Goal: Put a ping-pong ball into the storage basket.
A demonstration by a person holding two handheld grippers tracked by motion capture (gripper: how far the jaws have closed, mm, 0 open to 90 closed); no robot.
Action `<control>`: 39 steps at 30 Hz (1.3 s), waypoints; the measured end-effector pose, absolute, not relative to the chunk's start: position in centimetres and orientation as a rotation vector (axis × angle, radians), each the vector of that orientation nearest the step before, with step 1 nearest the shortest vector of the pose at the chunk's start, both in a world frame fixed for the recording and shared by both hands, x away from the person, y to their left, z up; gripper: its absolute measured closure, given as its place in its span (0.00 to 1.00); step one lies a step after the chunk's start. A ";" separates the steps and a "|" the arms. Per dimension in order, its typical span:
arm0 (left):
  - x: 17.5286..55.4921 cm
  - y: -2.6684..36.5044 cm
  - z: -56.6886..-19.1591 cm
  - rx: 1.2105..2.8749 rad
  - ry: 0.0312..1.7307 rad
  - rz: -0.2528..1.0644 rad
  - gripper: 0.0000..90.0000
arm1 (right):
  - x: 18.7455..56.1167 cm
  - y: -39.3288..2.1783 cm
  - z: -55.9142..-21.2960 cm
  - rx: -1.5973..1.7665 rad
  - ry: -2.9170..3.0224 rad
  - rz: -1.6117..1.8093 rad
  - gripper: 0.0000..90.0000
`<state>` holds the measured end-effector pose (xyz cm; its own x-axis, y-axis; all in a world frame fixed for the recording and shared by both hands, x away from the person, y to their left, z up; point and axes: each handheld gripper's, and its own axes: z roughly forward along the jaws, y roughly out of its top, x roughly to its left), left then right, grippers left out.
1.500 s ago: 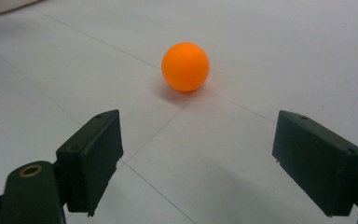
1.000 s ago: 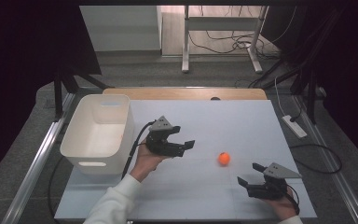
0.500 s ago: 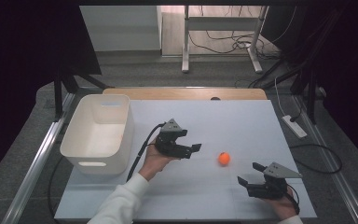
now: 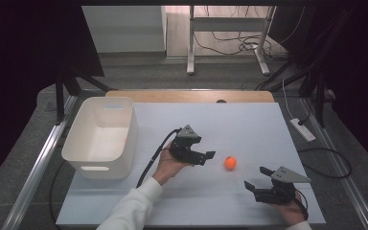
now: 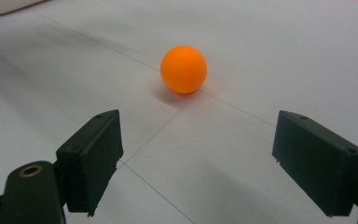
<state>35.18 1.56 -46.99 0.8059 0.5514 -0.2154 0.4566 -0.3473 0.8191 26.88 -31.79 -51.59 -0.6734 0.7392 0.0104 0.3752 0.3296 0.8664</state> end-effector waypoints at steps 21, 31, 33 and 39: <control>35.6 -1.3 -48.2 2.056 0.733 0.092 0.21 | 26.8 -31.8 -51.6 0.986 2.210 1.290 0.17; 35.9 -2.2 -48.6 2.073 0.736 0.075 0.21 | 26.9 -31.7 -51.6 0.983 2.215 1.288 0.17; 35.9 -2.4 -48.7 2.074 0.737 0.071 0.21 | 26.9 -31.7 -51.6 0.985 2.214 1.289 0.17; 36.1 -3.1 -49.0 2.093 0.734 0.061 0.21 | 27.0 -31.7 -51.5 0.984 2.213 1.290 0.17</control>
